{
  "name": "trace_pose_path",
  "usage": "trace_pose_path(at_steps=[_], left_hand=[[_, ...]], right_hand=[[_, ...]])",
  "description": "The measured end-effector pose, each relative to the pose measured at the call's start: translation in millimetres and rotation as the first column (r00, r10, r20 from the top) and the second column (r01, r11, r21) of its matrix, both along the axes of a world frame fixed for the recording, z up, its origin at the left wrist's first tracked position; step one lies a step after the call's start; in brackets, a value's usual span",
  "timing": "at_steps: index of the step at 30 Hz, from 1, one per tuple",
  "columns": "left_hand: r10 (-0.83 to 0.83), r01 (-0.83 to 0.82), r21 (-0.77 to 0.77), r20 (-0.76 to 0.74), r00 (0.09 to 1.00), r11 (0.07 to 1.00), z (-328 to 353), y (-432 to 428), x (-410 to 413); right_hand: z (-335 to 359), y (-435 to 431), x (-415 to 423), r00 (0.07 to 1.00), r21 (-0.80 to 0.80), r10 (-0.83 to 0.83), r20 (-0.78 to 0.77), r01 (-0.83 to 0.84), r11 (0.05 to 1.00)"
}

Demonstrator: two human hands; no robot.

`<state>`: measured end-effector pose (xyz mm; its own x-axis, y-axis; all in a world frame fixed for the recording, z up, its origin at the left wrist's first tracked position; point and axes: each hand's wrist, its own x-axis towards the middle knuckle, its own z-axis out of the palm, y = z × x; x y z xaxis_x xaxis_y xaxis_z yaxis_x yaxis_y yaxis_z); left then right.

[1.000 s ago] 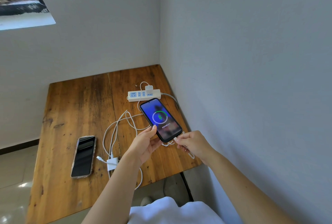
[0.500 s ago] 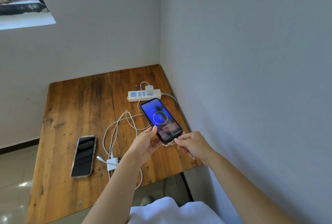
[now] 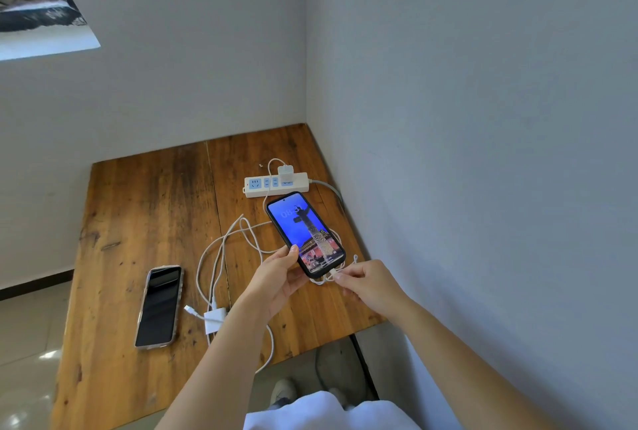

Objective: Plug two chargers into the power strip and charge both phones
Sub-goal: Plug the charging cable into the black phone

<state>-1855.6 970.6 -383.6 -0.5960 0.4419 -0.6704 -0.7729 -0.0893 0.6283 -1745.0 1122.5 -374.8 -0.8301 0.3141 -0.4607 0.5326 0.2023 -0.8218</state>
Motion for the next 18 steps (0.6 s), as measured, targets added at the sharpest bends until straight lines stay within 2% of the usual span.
trace_pose_path(at_steps=[4,7,10,13,18], left_hand=[[0.001,-0.002,-0.072,-0.014,1.0,0.997,-5.0,5.7,-17.8],[-0.051,0.043,-0.168,-0.044,0.998,0.985,-15.6,12.2,-28.5],[-0.123,0.11,-0.235,-0.043,0.991,0.966,-32.9,22.8,-33.6],[-0.159,0.149,-0.274,-0.014,0.987,0.95,-56.8,36.0,-36.7],[-0.148,0.174,-0.27,0.114,0.982,0.947,-99.7,56.5,-34.9]], right_hand=[[-16.1,6.5,1.4,0.993,0.269,0.078,0.084,-0.098,0.958],[-30.7,9.8,0.5,0.981,0.473,0.129,0.144,-0.182,0.862],[-49.7,13.6,-3.1,0.976,0.625,0.167,0.141,-0.218,0.75],[-72.7,20.8,-4.0,0.956,0.66,0.207,0.206,-0.292,0.692],[-109.5,32.9,1.9,0.928,0.621,0.22,0.301,-0.365,0.694]])
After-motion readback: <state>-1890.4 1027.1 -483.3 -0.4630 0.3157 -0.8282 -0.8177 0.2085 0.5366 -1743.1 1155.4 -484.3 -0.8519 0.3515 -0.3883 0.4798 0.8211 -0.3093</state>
